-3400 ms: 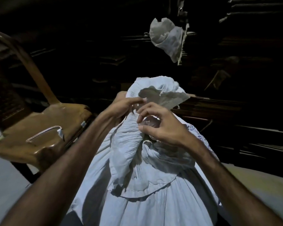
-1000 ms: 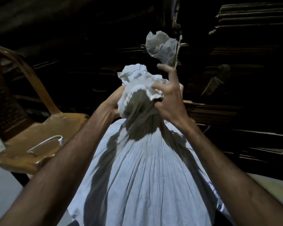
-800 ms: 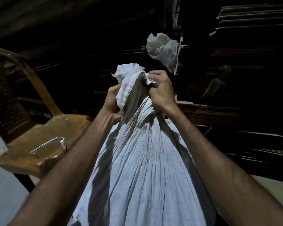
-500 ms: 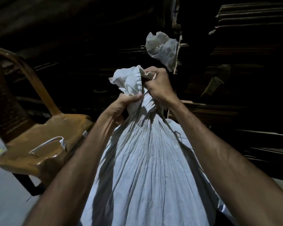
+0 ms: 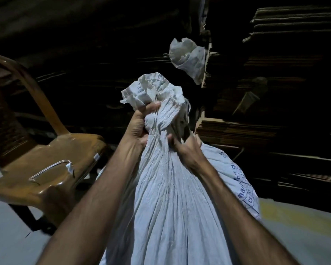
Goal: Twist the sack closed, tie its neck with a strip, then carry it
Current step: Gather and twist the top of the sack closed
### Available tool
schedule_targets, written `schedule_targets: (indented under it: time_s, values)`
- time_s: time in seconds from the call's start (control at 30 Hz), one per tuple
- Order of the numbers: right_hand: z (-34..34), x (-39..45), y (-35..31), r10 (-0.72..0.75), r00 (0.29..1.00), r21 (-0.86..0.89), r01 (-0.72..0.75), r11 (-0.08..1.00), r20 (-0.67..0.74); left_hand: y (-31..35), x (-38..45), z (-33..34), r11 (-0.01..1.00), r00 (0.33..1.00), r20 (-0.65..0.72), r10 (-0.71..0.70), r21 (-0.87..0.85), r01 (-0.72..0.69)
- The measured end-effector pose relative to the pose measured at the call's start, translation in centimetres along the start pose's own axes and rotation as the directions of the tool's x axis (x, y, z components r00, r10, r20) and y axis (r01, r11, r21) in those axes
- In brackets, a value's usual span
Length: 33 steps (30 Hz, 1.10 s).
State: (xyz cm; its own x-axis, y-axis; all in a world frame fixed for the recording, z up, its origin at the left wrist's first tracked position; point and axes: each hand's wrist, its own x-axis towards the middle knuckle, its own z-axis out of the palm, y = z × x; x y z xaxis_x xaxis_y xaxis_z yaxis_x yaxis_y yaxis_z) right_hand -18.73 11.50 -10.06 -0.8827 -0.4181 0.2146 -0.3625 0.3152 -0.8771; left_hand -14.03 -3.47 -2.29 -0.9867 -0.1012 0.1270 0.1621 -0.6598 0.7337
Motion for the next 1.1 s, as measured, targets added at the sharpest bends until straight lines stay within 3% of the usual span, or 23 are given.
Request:
schedule_targets:
  time_s: [0.1, 0.27, 0.37, 0.47, 0.57, 0.67, 0.8, 0.87, 0.97, 1.03, 1.1]
  values:
    - [-0.7, -0.7, -1.4, -0.02, 0.995, 0.096, 0.01, 0.995, 0.103, 0.2, 0.2, -0.3, 1.0, 1.0, 0.021, 0.013, -0.01, -0.012]
    - [-2.1, 2.8, -5.1, 0.046, 0.998, 0.521, -0.015, 0.853, -0.047, 0.4, 0.1, -0.8, 1.0, 0.999, 0.031, -0.016, -0.002, 0.016]
    - [-3.7, 5.2, -6.9, 0.017, 0.986, 0.472, 0.063, 0.88, -0.165, 0.6, -0.4, -0.8, 0.996, 1.0, -0.003, -0.029, 0.08, 0.029]
    - [-5.5, 6.2, -9.5, -0.154, 0.965, 0.266, 0.208, 0.941, -0.211, 0.5, -0.5, -1.0, 0.985, 1.0, -0.016, -0.014, 0.173, 0.016]
    - [-6.2, 4.4, -8.6, -0.158, 0.981, 0.154, 0.175, 0.973, -0.116, -0.4, -0.1, -0.7, 0.942, 1.0, 0.012, 0.009, 0.336, -0.013]
    - [-6.0, 4.0, -8.0, -0.055, 0.998, 0.31, 0.055, 0.949, -0.007, -1.7, 0.6, 0.5, 0.894, 0.998, -0.017, 0.065, 0.445, -0.051]
    - [-6.0, 4.8, -14.1, -0.231, 0.973, 0.363, 0.212, 0.907, 0.008, -3.0, 1.3, 0.4, 0.98, 0.995, -0.097, 0.004, 0.196, 0.015]
    - [-6.3, 4.9, -14.9, -0.23, 0.973, 0.492, 0.216, 0.843, -0.033, -3.3, 1.7, -0.2, 0.994, 0.989, -0.151, 0.001, 0.112, 0.016]
    - [-7.1, 4.8, -12.0, -0.162, 0.964, 0.602, 0.259, 0.755, -0.212, -3.2, 1.5, -0.5, 0.999, 0.983, -0.181, 0.005, 0.046, 0.003]
    - [-7.3, 4.4, -9.2, -0.149, 0.962, 0.528, 0.25, 0.812, -0.227, -3.3, 1.4, -0.8, 1.0, 0.987, -0.162, 0.007, 0.028, -0.003]
    - [-7.1, 2.8, -5.8, -0.156, 0.979, 0.344, 0.192, 0.919, -0.13, -3.3, 1.4, -0.9, 0.999, 0.984, -0.175, 0.032, 0.021, -0.028]
